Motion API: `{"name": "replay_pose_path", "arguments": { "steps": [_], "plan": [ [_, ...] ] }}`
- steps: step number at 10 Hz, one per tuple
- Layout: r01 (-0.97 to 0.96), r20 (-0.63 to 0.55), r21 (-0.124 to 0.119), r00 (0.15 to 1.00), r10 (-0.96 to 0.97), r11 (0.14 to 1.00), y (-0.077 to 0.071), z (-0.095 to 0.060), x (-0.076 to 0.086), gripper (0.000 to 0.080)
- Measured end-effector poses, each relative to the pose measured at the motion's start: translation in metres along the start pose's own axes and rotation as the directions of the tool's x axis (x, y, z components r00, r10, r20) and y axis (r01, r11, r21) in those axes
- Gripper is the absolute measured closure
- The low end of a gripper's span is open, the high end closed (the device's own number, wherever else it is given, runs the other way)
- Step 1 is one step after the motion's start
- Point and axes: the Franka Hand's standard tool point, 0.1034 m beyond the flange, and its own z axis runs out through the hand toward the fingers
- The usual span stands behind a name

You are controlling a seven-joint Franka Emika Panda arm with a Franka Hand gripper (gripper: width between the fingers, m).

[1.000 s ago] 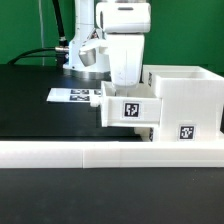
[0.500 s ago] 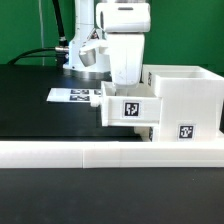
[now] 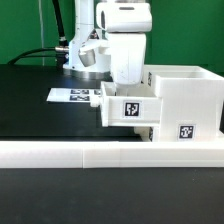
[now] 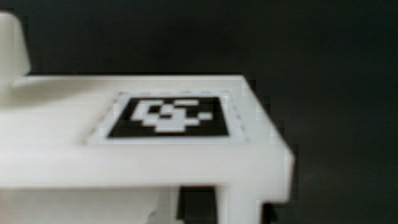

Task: Assemble drawer

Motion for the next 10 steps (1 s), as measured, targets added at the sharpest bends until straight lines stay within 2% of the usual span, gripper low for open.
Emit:
{"name": "replay_pose_path", "arguments": {
  "steps": [3, 7, 10],
  "plan": [
    [-0.022, -0.003, -0.015, 1.0, 0.022, 1.0, 0.0029, -0.0013, 0.0023, 0.0758],
    [-0.02, -0.002, -0.014, 1.0, 0.02, 1.0, 0.0023, -0.0002, 0.0001, 0.0758],
    [0.015, 0.013, -0.026, 1.0, -0.015, 1.0, 0.0011, 0.0, -0.0006, 0.0758]
  ]
}}
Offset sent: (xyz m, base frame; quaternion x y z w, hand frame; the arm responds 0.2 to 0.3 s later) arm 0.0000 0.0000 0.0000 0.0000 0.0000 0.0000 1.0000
